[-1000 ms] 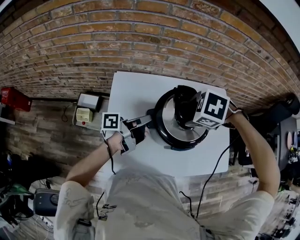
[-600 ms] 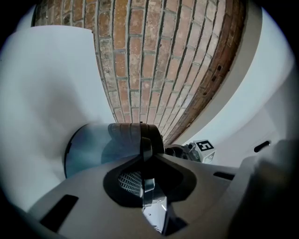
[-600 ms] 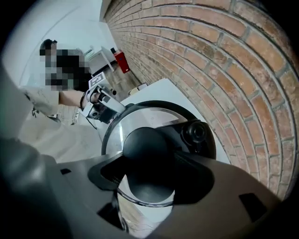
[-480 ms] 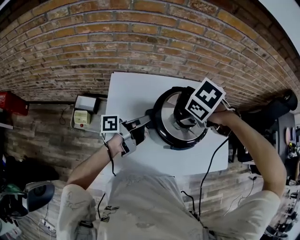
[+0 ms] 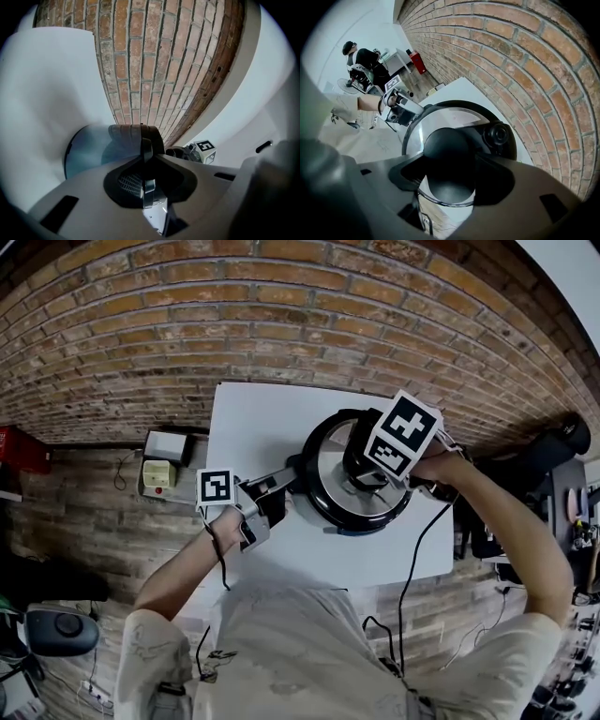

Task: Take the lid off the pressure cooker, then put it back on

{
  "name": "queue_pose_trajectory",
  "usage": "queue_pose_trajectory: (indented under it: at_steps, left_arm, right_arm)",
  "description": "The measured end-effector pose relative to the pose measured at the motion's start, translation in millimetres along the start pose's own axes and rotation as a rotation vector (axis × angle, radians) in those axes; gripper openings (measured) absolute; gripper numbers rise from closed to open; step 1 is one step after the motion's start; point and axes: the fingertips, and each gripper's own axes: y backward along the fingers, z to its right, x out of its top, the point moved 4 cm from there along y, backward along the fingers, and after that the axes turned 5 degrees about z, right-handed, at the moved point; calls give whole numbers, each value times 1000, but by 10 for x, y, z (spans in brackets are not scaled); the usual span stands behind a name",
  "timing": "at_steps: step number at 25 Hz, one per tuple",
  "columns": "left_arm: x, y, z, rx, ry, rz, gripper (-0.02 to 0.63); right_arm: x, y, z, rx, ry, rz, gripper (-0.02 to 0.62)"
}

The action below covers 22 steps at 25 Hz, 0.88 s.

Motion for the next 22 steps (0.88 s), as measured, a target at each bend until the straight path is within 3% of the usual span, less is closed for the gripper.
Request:
queue_pose_trajectory:
  at_steps: [22]
  left_arm:
    - [-1, -6, -1, 7, -4, 1, 66]
  right_arm:
    - [-25, 16, -1, 4, 80, 59, 298]
